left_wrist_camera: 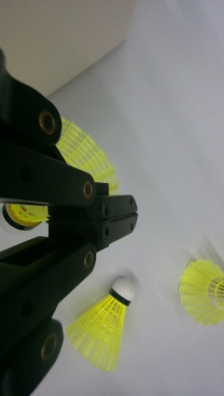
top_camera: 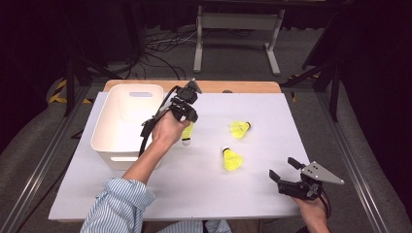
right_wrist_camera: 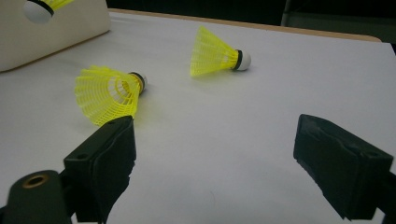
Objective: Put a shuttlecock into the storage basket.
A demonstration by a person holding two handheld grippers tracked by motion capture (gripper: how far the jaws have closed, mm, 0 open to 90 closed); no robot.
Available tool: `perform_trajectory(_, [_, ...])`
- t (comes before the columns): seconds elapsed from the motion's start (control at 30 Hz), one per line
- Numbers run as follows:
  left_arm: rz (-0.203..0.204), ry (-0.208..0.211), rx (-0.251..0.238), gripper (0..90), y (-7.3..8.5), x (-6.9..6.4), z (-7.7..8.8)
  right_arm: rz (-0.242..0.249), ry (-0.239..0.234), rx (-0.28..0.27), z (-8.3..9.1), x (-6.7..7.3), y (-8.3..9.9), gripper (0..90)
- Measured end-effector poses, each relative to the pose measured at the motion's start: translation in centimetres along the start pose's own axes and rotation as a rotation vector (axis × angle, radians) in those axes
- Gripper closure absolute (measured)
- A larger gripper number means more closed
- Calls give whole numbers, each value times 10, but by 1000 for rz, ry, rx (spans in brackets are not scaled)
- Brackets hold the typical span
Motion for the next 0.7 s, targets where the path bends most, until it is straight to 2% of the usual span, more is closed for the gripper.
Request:
perform_trajectory(0.1, [3,-1,-6,900,-1,3,0,0,3,1,0,0,0,136])
perform_trajectory(0.13, [20,4,-9,900,-3,4,0,0,3,1,0,0,0,136])
perform_trajectory(0.23, [18,4,-1,900,-5,6,0,0,4,1,0,0,0,136])
perform_trajectory(0.47, [-4,-22,10,900,-13,4,1,2,4,1,0,0,0,135])
perform_trajectory(0.7, [-22,-36,16,900,-18,3,12,2,1,3,-1,0,0,135])
Point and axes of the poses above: each handheld gripper's, and its own axes: z roughly backward along the jaws, y roughly out of its underside, x roughly to its left, the point moved 2 cm from there along -z, roughly forward along the jaws, and after that the axes turned 12 degrees about y, right-handed, at the moved point
